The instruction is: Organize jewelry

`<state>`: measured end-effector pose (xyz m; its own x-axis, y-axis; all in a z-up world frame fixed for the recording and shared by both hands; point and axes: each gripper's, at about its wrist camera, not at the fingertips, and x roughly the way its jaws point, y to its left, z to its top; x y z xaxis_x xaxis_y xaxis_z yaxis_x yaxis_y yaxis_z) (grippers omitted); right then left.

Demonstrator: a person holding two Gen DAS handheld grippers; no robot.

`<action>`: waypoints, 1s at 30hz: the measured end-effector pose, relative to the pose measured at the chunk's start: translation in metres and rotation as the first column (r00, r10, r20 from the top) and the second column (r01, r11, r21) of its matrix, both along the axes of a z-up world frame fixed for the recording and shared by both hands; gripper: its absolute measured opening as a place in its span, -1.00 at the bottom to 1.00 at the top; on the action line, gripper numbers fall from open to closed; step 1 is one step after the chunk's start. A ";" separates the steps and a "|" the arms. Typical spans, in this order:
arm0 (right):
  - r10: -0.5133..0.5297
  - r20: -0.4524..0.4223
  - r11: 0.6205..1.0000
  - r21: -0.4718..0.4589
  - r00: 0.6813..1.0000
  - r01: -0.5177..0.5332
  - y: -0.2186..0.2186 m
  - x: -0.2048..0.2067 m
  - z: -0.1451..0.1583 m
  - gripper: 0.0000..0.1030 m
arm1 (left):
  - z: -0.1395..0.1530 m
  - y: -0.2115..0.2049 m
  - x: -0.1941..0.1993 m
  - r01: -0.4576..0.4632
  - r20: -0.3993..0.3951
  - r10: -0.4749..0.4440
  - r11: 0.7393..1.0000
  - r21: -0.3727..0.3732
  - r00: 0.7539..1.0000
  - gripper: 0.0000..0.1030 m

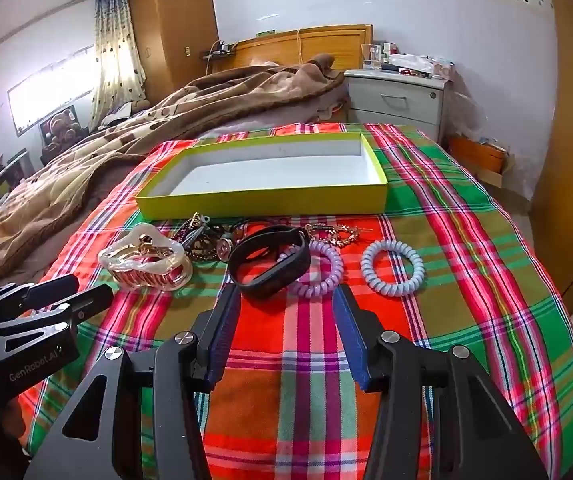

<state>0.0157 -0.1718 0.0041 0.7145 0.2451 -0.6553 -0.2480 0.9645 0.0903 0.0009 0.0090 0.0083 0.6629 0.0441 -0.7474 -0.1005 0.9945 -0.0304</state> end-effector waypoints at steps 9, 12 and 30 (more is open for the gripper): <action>-0.003 0.007 1.000 -0.009 1.000 0.003 0.001 -0.003 0.001 -0.05 | -0.001 -0.002 -0.003 -0.011 0.011 0.011 1.000 0.007 1.000 -0.03; -0.002 0.008 1.000 -0.007 1.000 0.002 0.000 0.000 0.000 -0.05 | -0.001 -0.002 -0.003 -0.015 0.013 0.015 1.000 0.015 1.000 -0.03; -0.008 0.008 1.000 -0.008 1.000 0.008 0.002 -0.004 0.001 -0.05 | 0.001 -0.003 -0.006 -0.021 0.024 0.020 0.999 0.034 1.000 -0.03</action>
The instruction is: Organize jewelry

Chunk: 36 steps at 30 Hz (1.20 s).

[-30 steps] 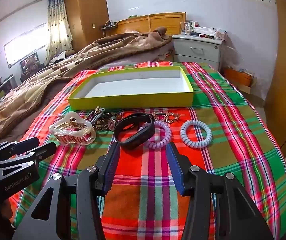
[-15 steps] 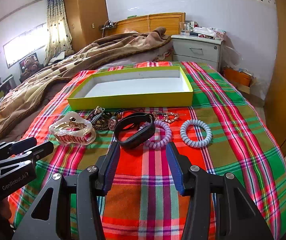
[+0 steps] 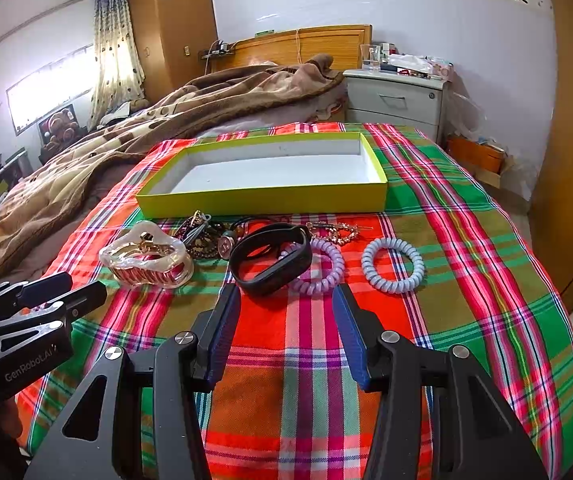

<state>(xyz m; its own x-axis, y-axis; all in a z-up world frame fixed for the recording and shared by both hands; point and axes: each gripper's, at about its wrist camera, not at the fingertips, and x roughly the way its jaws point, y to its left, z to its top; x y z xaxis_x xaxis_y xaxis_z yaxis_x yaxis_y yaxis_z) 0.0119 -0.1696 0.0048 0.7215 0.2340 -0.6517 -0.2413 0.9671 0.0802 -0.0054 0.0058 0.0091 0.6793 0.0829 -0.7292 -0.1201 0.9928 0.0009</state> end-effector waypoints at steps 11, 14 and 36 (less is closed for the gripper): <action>0.000 -0.001 1.000 0.001 1.000 0.000 0.000 0.000 0.000 -0.05 | 0.002 0.002 -0.002 0.002 -0.004 -0.002 1.000 0.001 1.000 -0.03; -0.001 -0.002 1.000 0.000 1.000 0.001 0.000 0.000 0.000 -0.05 | 0.002 0.001 -0.001 0.001 -0.004 -0.001 1.000 0.005 1.000 -0.03; -0.005 -0.005 1.000 -0.006 1.000 0.005 0.000 0.002 0.001 -0.05 | 0.000 0.002 0.002 0.004 -0.012 -0.004 1.000 0.002 1.000 -0.03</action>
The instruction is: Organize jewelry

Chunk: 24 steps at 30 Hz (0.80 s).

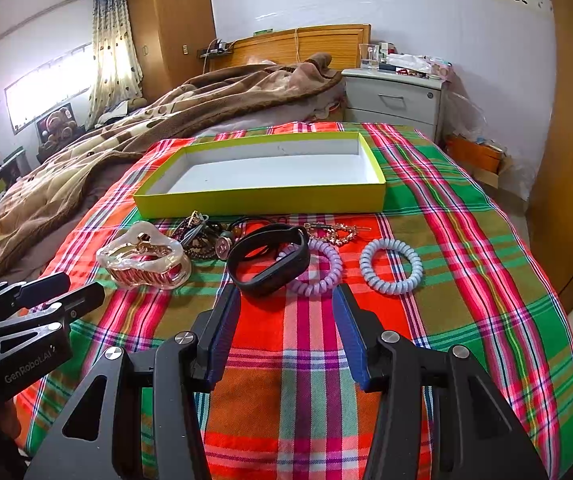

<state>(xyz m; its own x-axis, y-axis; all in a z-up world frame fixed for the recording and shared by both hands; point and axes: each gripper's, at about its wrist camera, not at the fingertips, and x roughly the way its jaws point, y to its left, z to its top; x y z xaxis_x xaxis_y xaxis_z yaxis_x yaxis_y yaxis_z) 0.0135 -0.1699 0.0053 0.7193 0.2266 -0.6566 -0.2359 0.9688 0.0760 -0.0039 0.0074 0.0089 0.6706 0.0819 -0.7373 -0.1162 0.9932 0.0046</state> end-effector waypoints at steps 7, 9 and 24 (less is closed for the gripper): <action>-0.001 -0.002 1.000 -0.004 1.000 0.001 0.001 0.003 -0.001 -0.05 | -0.001 0.000 0.004 0.002 -0.001 -0.002 1.000 0.002 1.000 -0.03; 0.000 -0.003 1.000 -0.004 1.000 0.000 0.001 0.004 -0.001 -0.05 | -0.002 0.001 0.006 0.004 -0.002 -0.004 1.000 0.003 1.000 -0.03; -0.018 -0.028 1.000 0.011 0.999 0.019 -0.001 0.030 0.001 -0.05 | 0.000 0.018 0.025 0.034 -0.015 -0.035 0.995 -0.092 0.999 -0.03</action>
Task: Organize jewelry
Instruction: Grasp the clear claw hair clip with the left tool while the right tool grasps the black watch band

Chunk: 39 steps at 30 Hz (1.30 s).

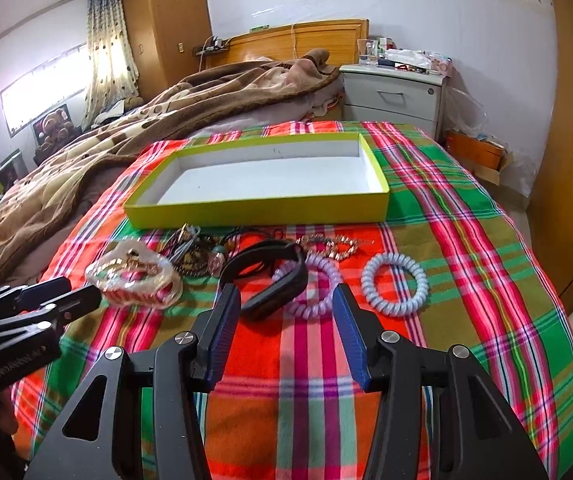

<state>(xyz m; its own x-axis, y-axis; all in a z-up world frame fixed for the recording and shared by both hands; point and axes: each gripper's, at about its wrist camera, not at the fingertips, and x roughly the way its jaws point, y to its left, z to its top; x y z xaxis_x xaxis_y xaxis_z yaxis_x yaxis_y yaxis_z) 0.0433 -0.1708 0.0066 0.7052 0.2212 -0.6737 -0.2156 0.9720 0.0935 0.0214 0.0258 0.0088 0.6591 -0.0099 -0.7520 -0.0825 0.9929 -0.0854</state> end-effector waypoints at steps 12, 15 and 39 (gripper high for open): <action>0.000 -0.084 1.000 0.019 0.996 0.002 0.005 0.041 -0.014 -0.05 | 0.003 0.020 0.037 0.067 -0.034 -0.069 0.995 -0.069 0.997 -0.03; 0.006 -0.091 1.000 0.023 0.996 -0.004 0.007 0.046 -0.015 -0.06 | 0.001 0.018 0.042 0.103 -0.048 -0.105 0.994 -0.041 0.993 -0.03; 0.022 -0.078 0.998 0.058 0.997 -0.018 -0.005 0.044 -0.011 -0.69 | -0.012 0.006 0.070 0.283 -0.174 -0.282 0.959 -0.021 0.944 -0.29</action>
<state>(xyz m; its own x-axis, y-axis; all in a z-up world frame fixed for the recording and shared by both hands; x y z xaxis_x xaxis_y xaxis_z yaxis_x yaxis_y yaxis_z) 0.0875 -0.1758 -0.0042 0.6460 0.2740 -0.7125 -0.2246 0.9603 0.1657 0.0912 0.0320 -0.0031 0.4892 -0.1731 -0.8548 0.1880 0.9780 -0.0905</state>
